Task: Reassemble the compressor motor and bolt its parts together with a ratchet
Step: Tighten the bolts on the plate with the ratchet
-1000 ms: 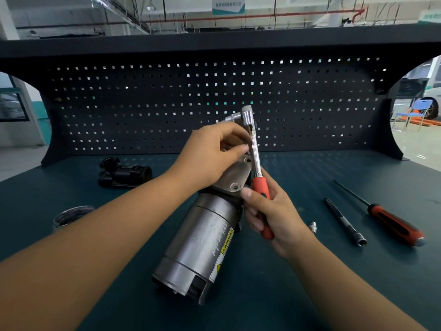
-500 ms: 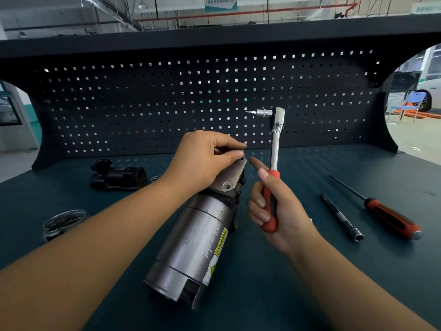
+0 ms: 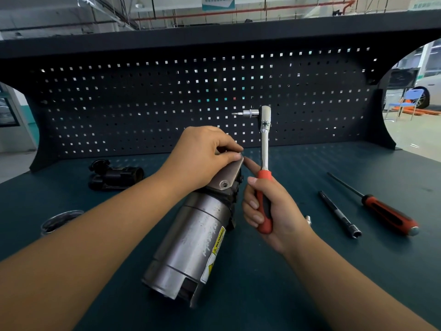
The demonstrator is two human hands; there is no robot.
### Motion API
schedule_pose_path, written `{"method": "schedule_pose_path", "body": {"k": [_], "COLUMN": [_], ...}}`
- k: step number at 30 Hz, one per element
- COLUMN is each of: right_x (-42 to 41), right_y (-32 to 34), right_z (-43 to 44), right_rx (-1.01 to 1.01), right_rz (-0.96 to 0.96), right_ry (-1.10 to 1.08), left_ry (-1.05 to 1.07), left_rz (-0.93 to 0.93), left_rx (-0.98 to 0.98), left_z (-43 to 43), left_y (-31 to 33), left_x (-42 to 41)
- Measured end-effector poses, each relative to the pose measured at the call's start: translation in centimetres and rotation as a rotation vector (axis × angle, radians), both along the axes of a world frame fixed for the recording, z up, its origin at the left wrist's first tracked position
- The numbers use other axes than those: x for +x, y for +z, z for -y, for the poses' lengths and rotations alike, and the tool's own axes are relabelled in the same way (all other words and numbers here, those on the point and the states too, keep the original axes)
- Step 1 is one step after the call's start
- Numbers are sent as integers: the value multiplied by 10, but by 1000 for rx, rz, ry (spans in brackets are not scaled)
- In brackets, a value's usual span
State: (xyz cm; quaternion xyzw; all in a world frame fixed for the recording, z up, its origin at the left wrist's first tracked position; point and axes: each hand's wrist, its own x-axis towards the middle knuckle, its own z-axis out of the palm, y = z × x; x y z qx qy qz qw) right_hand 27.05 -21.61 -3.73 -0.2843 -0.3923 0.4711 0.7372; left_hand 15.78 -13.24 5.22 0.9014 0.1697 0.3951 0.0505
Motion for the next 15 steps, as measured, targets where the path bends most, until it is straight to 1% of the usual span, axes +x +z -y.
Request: {"method": "schedule_pose_path", "body": {"k": [8, 15], "right_x": [0, -1], "right_y": [1, 2], "right_z": [2, 3], "right_rx": [-4, 7], "right_rz": [1, 25], "right_ry": [-14, 0], "left_ry": [35, 67], "left_rz": [21, 106], "left_rx": [-55, -80], "left_z": [5, 9], "left_y": [-5, -10], "left_x": [6, 10]}}
